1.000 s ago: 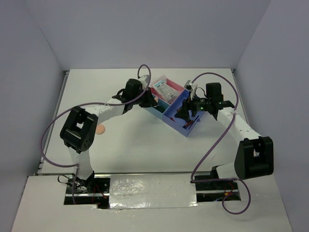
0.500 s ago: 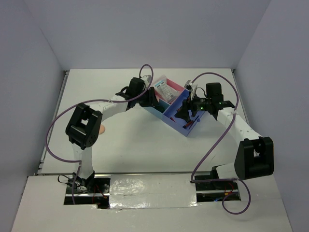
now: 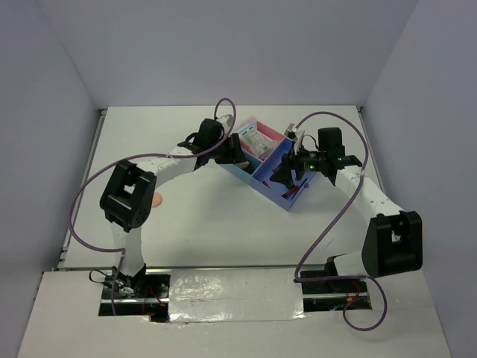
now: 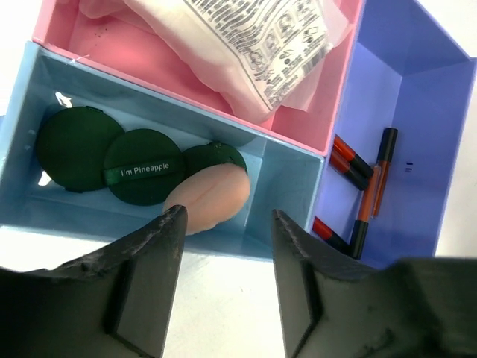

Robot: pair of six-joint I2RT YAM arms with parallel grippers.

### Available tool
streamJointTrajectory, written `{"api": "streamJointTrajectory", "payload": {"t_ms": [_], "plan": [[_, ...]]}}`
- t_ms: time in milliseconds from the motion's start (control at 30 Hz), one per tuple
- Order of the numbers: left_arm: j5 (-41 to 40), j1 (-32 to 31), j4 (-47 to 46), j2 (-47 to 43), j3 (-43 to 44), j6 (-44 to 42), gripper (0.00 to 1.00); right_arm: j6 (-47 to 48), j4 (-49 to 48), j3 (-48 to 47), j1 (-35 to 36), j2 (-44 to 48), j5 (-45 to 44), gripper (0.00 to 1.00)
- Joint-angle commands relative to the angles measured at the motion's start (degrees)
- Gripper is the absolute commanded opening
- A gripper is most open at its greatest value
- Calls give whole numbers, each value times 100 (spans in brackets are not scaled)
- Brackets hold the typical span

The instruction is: Organize the makeup

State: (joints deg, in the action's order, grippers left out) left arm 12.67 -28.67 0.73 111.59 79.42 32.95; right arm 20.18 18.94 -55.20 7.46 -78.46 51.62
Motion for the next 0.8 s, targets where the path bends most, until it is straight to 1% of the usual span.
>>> {"api": "streamJointTrajectory", "payload": {"t_ms": [0, 67, 100, 133, 167, 200, 267, 300, 333, 367, 400, 433, 533, 567, 600, 633, 667, 700, 767], "plan": [[-79, -25, -91, -593, 153, -157, 60, 152, 135, -184, 44, 164, -2, 72], [-211, -8, 14, -813, -22, -218, 57, 275, 259, -280, 141, 129, -107, 72], [-377, 10, 58, -1084, -110, -245, 55, 380, 312, -324, 272, 85, -143, 72], [-449, 62, 41, -1226, -198, -280, 51, 433, 408, -429, 369, 67, -178, 72], [-475, 98, 15, -1393, -442, -289, 47, 486, 452, -482, 457, 41, -256, 72], [-502, 168, -11, -1725, -575, -298, 39, 573, 548, -605, 675, -55, -301, 72], [-449, 387, -73, -2087, -1041, -289, 31, 679, 663, -755, 931, -169, -441, 72], [-414, 492, -204, -2472, -1208, -272, 24, 784, 786, -912, 1098, -309, -503, 72], [-301, 711, -275, -2649, -1566, -254, 21, 855, 874, -1001, 1413, -406, -590, 72], [-239, 835, -310, -2869, -1744, -245, 18, 925, 962, -1106, 1607, -486, -678, 72], [-186, 975, -319, -3280, -1928, -219, 15, 969, 1076, -1307, 1783, -669, -862, 72], [-116, 1229, -302, -3493, -2287, -219, 14, 987, 1138, -1414, 2124, -793, -951, 72], [-124, 1687, -109, -4346, -2824, -324, 9, 796, 1393, -2002, 2601, -1372, -1276, 71], [-237, 1793, 179, -4556, -2905, -368, 8, 681, 1437, -2169, 2863, -1539, -1355, 71], [-308, 1960, 312, -4950, -2975, -455, 8, 567, 1533, -2510, 2996, -1889, -1443, 71], [-370, 2057, 453, -5128, -3080, -491, 9, 270, 1551, -2670, 3128, -2084, -1513, 71], [-518, 2136, 759, -5460, -3107, -517, 13, 110, 1578, -2863, 3373, -2486, -1601, 71], [-607, 2207, 936, -5612, -3116, -570, 17, -31, 1682, -3265, 3489, -2682, -1637, 71], [-826, 2409, 1296, -5963, -3073, -623, 22, -540, 1745, -3689, 3822, -3278, -1646, 71]]}}
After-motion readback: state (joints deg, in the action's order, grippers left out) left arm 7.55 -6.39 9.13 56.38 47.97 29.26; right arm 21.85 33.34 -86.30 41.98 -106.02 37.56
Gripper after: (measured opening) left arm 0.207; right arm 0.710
